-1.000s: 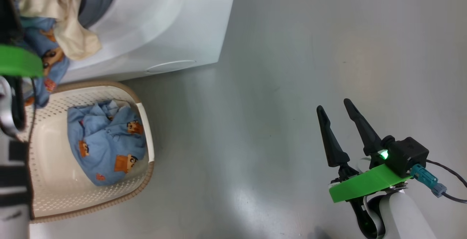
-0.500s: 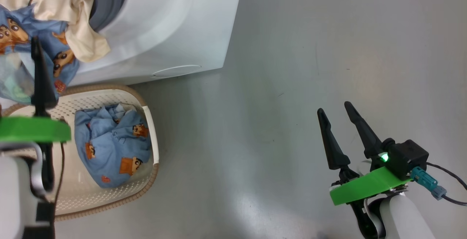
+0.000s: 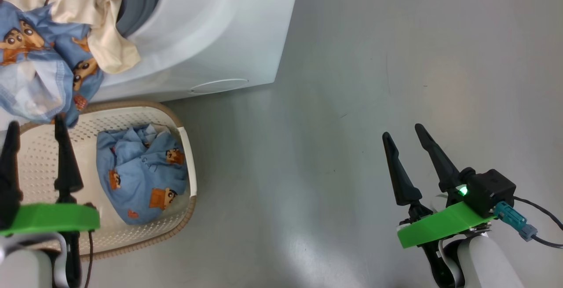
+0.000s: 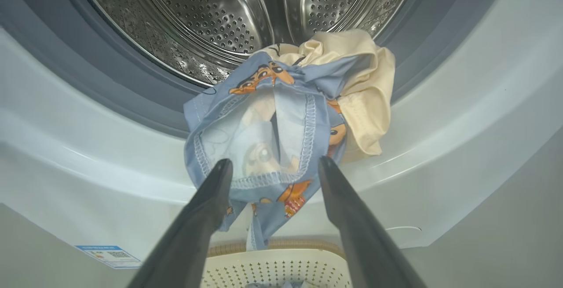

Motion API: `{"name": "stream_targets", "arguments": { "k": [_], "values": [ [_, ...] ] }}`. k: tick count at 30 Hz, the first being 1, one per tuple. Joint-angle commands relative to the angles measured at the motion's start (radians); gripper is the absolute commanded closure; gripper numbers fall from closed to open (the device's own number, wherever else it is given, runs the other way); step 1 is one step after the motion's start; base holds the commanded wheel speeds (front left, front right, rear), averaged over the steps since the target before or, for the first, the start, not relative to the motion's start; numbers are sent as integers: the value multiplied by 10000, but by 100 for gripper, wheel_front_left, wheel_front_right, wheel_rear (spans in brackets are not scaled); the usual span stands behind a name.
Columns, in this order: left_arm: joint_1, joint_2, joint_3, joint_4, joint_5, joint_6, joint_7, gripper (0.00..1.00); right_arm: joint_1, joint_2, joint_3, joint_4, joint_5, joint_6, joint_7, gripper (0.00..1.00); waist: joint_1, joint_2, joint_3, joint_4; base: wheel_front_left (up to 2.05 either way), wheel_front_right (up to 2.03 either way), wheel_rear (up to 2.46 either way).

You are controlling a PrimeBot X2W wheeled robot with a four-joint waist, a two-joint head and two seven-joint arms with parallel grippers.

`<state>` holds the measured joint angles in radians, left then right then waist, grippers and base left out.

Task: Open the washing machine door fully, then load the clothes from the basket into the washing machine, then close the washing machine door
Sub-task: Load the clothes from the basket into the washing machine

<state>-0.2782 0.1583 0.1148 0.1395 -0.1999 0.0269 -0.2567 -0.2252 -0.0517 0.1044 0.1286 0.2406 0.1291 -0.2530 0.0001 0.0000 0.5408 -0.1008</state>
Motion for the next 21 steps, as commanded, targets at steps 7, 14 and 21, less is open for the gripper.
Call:
{"name": "stream_targets", "arguments": {
  "k": [7, 14, 21],
  "values": [
    [940, -37, 584, -495, -148, 193, -51, 0, 169, 14, 257, -155, -83, 16, -88, 0, -1, 0, -1, 48, 0, 0, 0],
    [1512, -281, 648, -489, -167, 178, -51, 0, 185, 14, 164, -148, -107, 16, -88, 0, -1, 0, -16, 57, 0, 0, 0],
    [2151, -343, 759, -412, -145, 118, -51, 0, 208, 14, 145, -157, -68, 16, -88, 0, -1, 0, -41, 56, 0, 0, 0]
  ]
}}
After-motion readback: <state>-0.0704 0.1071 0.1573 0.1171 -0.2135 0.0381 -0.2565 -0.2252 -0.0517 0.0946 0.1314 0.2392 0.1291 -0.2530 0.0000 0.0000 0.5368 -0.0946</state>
